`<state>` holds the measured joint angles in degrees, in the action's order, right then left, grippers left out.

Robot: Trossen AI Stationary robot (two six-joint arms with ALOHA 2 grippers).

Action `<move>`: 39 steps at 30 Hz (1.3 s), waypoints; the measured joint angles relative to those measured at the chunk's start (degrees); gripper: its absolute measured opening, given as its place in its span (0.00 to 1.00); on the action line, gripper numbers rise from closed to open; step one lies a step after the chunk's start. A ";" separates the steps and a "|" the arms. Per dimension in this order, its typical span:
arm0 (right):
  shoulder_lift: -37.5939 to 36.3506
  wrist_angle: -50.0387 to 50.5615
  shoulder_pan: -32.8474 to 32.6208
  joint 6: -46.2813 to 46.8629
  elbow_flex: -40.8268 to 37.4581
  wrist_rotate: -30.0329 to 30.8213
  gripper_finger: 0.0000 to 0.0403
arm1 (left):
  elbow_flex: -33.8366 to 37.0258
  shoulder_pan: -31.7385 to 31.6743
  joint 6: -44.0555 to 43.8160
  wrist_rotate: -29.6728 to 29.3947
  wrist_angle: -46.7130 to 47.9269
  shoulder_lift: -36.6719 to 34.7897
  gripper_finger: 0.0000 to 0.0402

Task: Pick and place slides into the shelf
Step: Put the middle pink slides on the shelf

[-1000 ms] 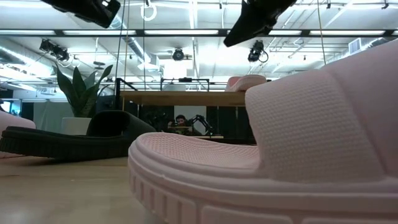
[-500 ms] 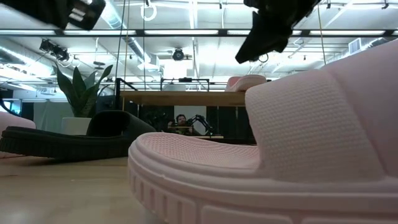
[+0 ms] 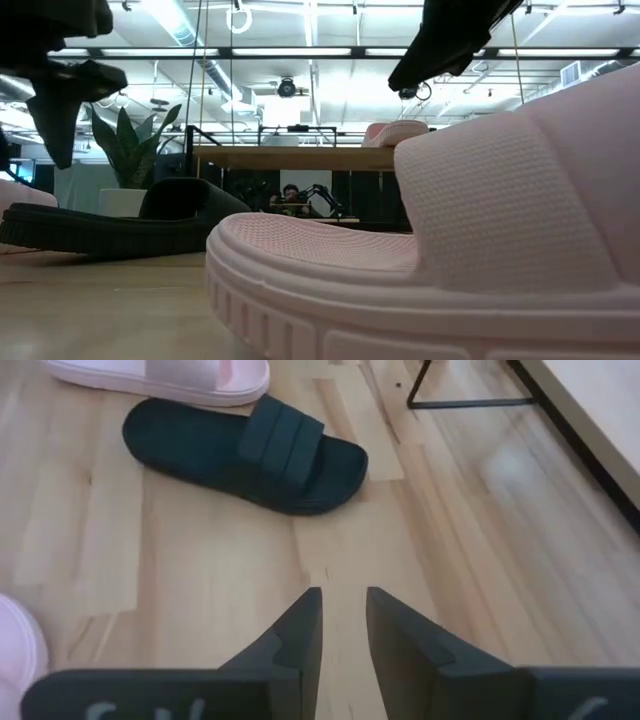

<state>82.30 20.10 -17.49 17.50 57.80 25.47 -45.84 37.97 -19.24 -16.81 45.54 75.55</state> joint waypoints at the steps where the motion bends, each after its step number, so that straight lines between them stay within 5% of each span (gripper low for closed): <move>1: 0.00 -0.01 0.01 0.05 0.00 -0.02 0.22 | 0.00 0.18 -1.08 0.27 0.30 0.00 0.52; 10: 0.00 0.02 0.04 1.89 0.00 -0.02 0.21 | -0.02 3.07 -18.95 15.40 -0.47 -0.11 0.53; 28: 0.00 0.02 0.04 3.89 -0.02 -0.02 0.21 | 0.00 4.44 -23.67 9.83 17.91 -0.09 0.43; 39: 0.00 0.01 0.04 3.48 -0.02 -0.02 0.21 | 2.72 4.28 -29.40 5.25 19.29 -0.07 0.43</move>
<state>82.30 20.11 -17.45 20.97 57.78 25.45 -43.12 42.26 -48.63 -11.56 64.83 75.48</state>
